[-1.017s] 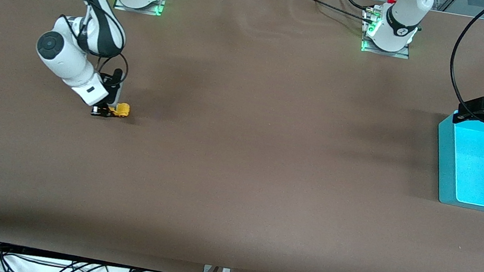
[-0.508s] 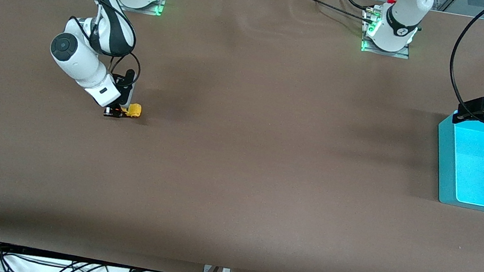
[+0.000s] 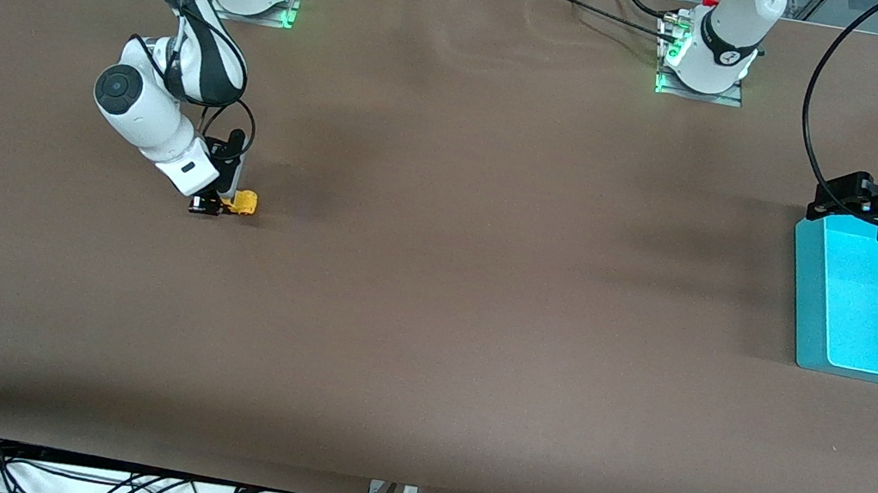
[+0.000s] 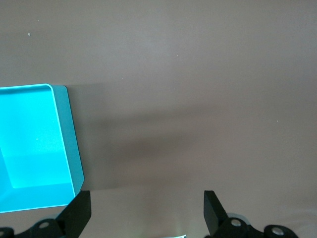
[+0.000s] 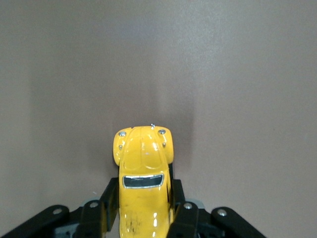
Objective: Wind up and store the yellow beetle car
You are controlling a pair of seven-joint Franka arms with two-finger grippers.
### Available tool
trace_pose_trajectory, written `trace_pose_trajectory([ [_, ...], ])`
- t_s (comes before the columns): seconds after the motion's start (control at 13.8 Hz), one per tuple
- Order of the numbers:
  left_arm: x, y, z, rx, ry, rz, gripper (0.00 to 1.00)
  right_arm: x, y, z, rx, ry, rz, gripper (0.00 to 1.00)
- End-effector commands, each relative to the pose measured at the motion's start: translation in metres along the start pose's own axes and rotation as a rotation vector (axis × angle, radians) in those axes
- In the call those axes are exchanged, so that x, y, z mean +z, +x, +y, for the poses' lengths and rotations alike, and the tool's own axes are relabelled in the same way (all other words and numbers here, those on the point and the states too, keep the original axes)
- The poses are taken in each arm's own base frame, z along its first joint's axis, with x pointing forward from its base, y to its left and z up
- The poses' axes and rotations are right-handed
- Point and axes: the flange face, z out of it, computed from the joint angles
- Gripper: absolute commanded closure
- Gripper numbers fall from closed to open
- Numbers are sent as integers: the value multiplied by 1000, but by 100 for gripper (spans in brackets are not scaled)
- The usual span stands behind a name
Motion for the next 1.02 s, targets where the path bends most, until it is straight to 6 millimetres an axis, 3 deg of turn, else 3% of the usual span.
trace_pose_trajectory([
  [0.0, -5, 1, 2, 1, 19, -3, 0, 22, -26, -6, 5, 17, -7, 100],
  [0.44, 0, 2, 6, 9, 19, -14, 0, 28, -80, -11, -58, 36, -37, 100],
  [0.94, 1, 1, 7, 44, 18, -17, 0, 28, -175, -26, -46, 55, -76, 100],
])
